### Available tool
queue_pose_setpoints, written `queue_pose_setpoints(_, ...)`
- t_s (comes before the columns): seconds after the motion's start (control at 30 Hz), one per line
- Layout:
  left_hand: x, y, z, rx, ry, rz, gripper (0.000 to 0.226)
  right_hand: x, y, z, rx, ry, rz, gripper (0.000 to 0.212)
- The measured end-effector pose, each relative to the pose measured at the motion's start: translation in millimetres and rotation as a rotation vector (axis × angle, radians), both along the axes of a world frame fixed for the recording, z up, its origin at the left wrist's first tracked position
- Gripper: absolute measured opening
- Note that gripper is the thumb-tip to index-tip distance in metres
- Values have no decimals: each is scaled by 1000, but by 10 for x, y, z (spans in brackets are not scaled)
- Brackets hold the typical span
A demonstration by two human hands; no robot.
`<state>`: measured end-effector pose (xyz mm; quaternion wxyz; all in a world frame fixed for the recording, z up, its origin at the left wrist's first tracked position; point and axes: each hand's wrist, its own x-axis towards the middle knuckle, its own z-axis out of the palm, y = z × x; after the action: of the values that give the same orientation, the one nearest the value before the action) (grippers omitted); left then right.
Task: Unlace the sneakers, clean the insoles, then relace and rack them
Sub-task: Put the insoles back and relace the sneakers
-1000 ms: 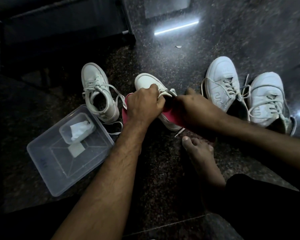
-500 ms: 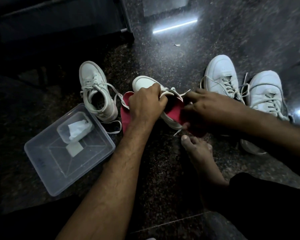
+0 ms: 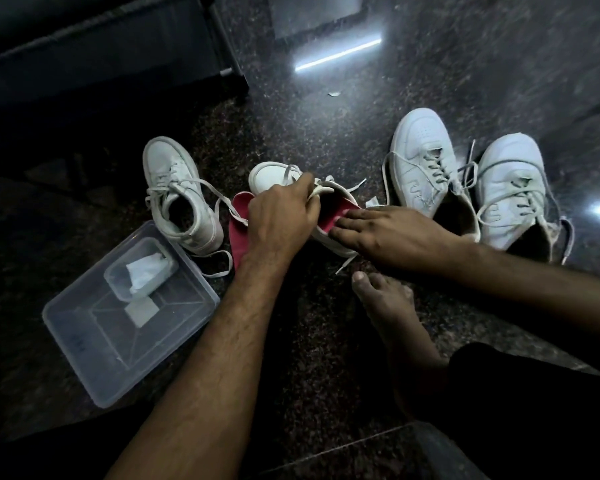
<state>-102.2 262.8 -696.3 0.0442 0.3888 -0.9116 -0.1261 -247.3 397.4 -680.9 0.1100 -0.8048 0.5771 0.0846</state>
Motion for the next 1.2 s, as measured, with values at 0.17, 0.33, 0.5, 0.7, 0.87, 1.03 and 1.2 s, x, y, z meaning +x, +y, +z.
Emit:
queue_pose_setpoints(0.17, -12, 23, 22, -7, -30, -28, 21, 80, -208, -2, -44, -101, -69, 50)
queue_pose_setpoints(0.33, 4, 8, 7, 52, 4, -24, 18, -9, -437, -141, 30, -128, -58, 44)
queue_pose_setpoints(0.5, 15, -5, -3, 59, 12, 11, 16, -31, -394, -138, -28, 3, 38, 64)
queue_pose_setpoints(0.7, 4, -17, -38, 69, 34, 25, 17, -203, -188, 11, -51, 33, 15, 29)
queue_pose_setpoints(0.87, -7, -3, -39, 82, 38, 12, 16, -82, -417, -1, 39, 76, -2, 56)
queue_pose_setpoints(1.03, 4, 5, -23, 100, 17, 13, 16, 20, -594, -224, 151, 107, 97, 68)
queue_pose_setpoints(1.2, 3, 11, -49, 94, 32, 25, 17, -180, -444, 159, 330, 227, 155, 54)
